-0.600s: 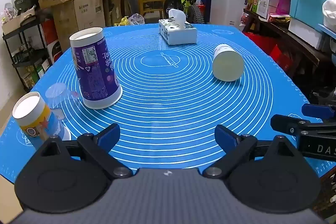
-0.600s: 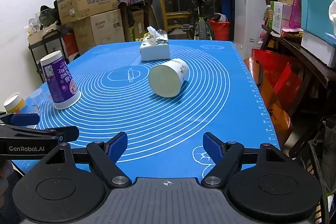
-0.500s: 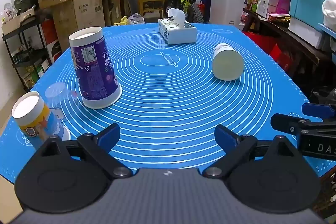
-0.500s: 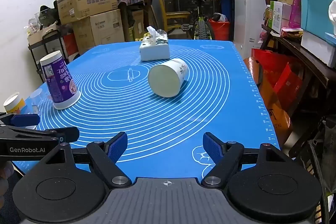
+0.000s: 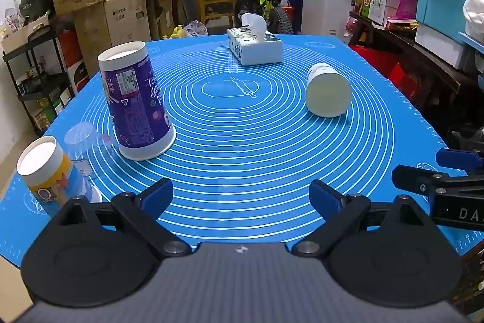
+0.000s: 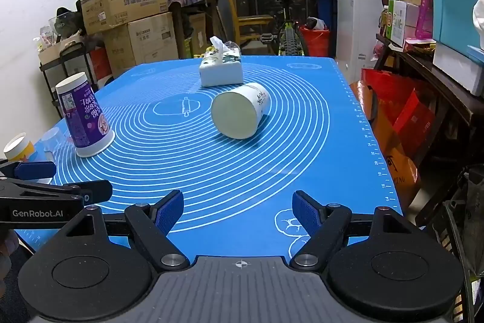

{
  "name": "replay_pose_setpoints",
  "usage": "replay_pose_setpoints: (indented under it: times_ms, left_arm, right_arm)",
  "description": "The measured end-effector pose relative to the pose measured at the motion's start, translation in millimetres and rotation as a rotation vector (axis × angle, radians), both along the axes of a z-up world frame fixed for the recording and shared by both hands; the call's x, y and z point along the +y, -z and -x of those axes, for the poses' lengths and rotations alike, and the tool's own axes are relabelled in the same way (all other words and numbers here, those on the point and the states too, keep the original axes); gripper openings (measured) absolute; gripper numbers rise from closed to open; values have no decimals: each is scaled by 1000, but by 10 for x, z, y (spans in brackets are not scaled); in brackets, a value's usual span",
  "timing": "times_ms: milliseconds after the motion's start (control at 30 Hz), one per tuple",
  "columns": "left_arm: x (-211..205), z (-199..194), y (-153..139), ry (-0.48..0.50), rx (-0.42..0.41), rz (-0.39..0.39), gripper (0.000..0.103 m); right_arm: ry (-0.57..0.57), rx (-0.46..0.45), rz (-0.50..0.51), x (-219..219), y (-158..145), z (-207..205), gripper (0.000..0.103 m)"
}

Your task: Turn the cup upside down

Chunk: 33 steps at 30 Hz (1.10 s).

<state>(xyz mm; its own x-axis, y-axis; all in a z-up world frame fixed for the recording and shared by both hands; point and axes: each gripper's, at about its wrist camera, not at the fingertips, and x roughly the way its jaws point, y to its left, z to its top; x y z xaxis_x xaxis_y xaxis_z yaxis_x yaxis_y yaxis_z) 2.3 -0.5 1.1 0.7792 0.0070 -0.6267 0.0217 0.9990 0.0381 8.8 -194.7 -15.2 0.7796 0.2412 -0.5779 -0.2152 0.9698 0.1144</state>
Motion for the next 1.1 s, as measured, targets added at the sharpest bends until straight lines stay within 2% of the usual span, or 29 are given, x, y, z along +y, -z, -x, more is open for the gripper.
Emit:
replay_pose_setpoints:
  times_ms: [1100]
  left_arm:
    - [-9,1,-32,4,-15,-15,96]
  right_arm:
    - [1,0,0,-8,-12,1,82]
